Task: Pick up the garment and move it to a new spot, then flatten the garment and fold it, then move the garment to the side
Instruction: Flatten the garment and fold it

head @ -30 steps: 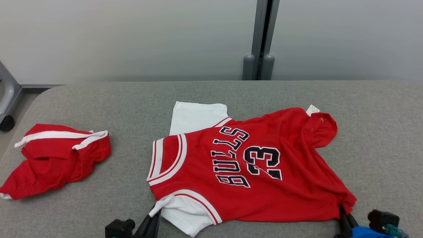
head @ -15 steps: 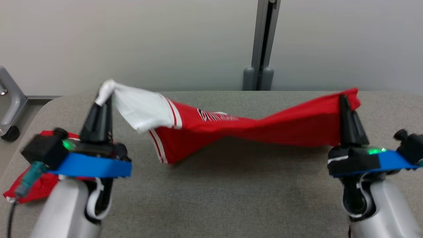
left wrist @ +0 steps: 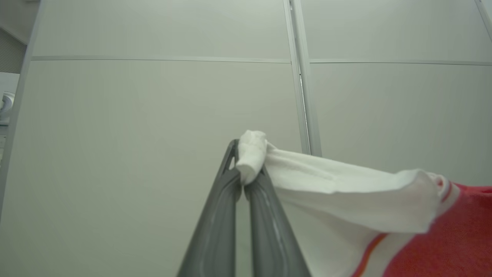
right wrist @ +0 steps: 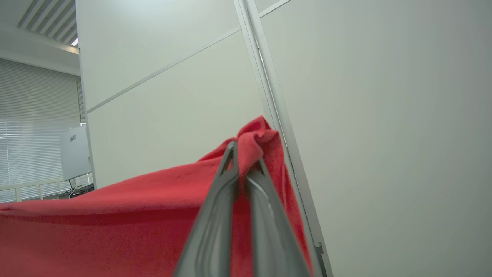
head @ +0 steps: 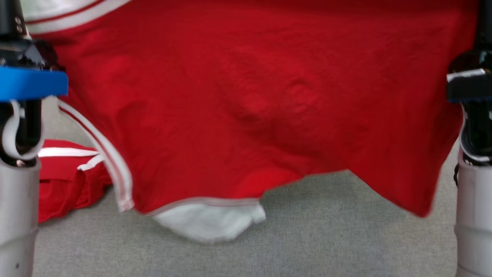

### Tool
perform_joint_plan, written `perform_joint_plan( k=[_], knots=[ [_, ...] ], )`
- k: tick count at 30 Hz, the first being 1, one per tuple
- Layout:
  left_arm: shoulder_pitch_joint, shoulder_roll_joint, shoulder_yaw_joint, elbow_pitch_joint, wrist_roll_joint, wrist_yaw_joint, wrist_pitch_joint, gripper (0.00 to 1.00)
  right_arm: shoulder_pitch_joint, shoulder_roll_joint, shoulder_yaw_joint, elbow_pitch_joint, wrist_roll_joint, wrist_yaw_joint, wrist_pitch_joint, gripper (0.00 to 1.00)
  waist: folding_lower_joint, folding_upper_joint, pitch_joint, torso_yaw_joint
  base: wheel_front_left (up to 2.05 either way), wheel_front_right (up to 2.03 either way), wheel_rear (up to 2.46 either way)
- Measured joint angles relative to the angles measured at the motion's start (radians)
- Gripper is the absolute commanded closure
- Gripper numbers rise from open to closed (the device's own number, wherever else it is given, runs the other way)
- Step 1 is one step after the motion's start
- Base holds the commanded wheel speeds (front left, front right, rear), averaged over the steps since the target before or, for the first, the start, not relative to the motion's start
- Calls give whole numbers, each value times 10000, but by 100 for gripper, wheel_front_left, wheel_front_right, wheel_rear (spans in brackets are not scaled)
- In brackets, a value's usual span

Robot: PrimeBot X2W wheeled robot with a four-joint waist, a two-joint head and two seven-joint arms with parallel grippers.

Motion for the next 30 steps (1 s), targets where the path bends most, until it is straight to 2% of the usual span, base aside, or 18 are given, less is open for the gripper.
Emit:
perform_joint_plan(
  k=[5,11,16,19,23,30],
  knots=[
    [-951,10,-416,1476,54,-71,-81,100,-1129,276,188,1321,-1352,0,123,100,2,0,841,-66,0,0,0],
    [-2556,-71,-566,3565,42,-100,-767,100,-3150,648,-86,3033,-2573,0,-874,100,4,0,1959,-203,0,0,0],
    [-4035,-199,-219,4054,142,-104,-1172,100,-4704,759,-840,4040,-3218,4,-1774,100,3,0,2513,-113,0,0,0],
    [-4172,-458,82,4171,113,-115,-1200,100,-4857,771,-991,4625,-3317,6,-1929,100,3,0,2614,-21,0,0,0],
    [-3115,-744,376,4217,111,-182,-1202,100,-4153,807,-1112,5191,-3244,12,-2075,100,2,0,2609,-7,0,0,0],
    [976,-1693,318,4869,-468,-184,-1200,100,-908,823,-769,6044,-2044,12,-2033,100,1,0,2227,122,0,0,0]
  ],
)
